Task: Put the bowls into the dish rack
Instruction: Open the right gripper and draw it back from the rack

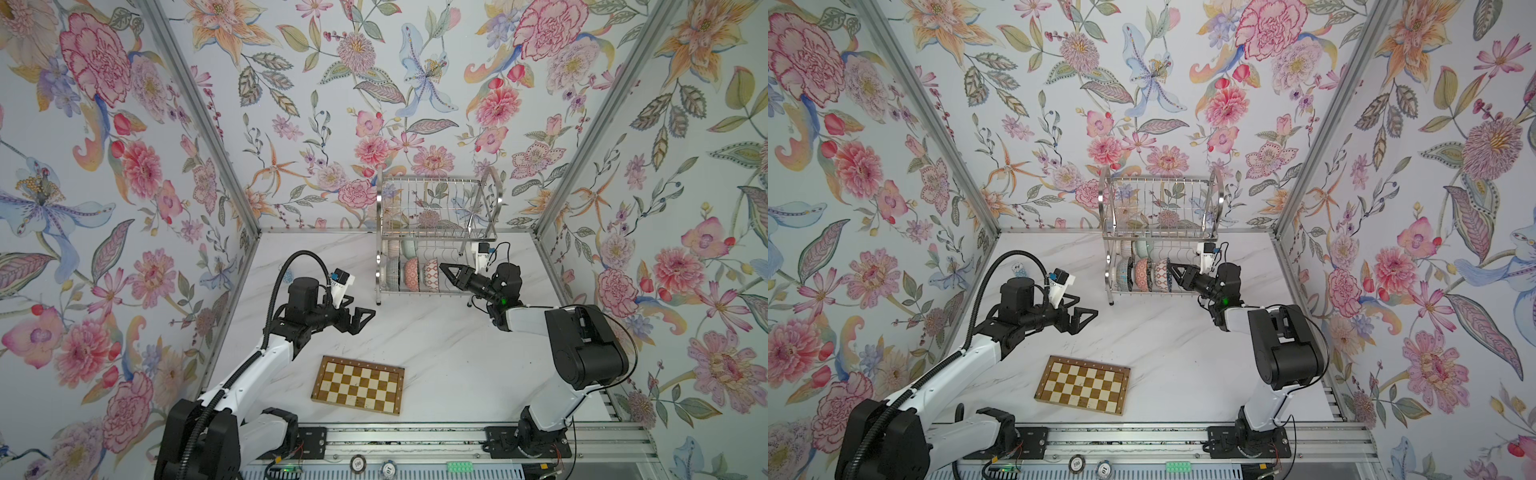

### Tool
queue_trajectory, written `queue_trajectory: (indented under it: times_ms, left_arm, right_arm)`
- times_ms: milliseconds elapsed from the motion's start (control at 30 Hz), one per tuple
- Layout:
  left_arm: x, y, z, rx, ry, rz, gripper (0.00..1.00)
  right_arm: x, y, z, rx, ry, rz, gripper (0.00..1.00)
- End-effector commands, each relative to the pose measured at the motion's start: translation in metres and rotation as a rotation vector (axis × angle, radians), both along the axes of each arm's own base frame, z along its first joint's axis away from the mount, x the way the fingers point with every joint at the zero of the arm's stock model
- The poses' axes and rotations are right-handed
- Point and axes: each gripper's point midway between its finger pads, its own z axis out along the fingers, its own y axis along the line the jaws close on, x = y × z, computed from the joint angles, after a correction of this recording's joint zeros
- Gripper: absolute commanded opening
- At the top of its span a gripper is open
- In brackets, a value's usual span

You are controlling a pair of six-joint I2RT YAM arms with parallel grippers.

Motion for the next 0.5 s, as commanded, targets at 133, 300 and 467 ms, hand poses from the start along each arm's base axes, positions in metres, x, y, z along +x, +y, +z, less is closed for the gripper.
queue_trajectory:
  times_ms: [133, 300, 467]
  left_arm:
    - [-0.001, -0.003, -0.002, 0.012, -0.016, -0.014, 0.99]
    - [-0.001, -0.003, -0.001, 0.012, -0.022, -0.012, 0.99]
    - [0.001, -0.001, 0.000, 0.014, -0.028, -0.001, 0.99]
  right_arm:
    - [-0.022, 0.002, 0.018, -0.032, -0.082, 0.043, 0.41]
    - [-0.040, -0.001, 0.027, -0.082, -0.116, 0.054, 0.41]
    - [-0.056, -0.009, 0.032, -0.211, -0.149, 0.016, 0.43]
